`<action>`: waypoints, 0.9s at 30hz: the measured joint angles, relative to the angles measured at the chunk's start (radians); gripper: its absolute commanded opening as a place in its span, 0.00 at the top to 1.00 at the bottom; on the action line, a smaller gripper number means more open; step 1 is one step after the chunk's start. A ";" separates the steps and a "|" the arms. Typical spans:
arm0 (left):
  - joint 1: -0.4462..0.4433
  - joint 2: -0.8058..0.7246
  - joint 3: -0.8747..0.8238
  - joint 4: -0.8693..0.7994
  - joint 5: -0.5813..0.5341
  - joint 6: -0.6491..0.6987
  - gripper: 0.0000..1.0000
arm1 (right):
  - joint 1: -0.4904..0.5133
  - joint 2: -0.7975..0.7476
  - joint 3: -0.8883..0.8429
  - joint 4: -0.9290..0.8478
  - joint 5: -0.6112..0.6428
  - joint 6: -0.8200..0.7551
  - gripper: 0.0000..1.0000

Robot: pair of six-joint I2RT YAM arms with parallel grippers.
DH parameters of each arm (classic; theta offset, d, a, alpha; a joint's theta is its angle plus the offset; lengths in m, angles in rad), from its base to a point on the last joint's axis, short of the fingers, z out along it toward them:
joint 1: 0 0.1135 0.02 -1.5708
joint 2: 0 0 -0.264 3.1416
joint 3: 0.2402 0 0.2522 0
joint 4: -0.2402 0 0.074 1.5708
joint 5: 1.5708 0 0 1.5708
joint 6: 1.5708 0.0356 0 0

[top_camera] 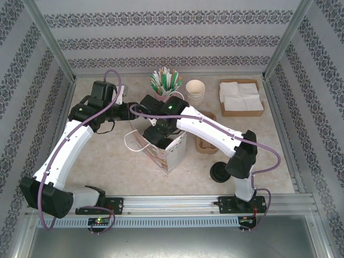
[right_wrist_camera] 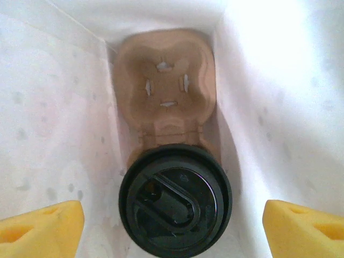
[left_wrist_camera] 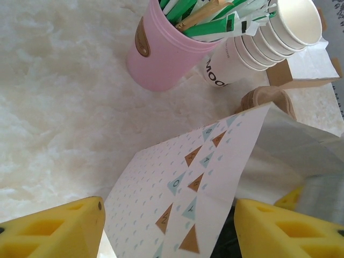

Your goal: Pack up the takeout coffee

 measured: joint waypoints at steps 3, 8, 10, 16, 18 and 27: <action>0.000 -0.001 0.004 -0.001 -0.008 -0.006 0.36 | 0.000 -0.027 0.049 -0.019 0.008 0.000 0.13; 0.000 -0.038 0.019 0.005 -0.023 -0.031 0.36 | 0.000 -0.080 0.141 -0.054 0.023 -0.003 0.14; 0.000 -0.076 0.019 0.012 -0.029 -0.043 0.36 | 0.000 -0.100 0.187 -0.065 0.034 -0.008 0.16; 0.000 -0.162 0.026 0.048 -0.065 -0.065 0.36 | -0.005 -0.175 0.294 -0.043 0.084 -0.035 0.27; 0.000 -0.171 0.026 0.054 -0.076 -0.071 0.36 | -0.019 -0.222 0.299 -0.002 0.115 -0.049 0.35; 0.000 -0.172 0.016 0.057 -0.093 -0.092 0.43 | -0.316 -0.448 0.121 0.321 0.100 -0.034 0.47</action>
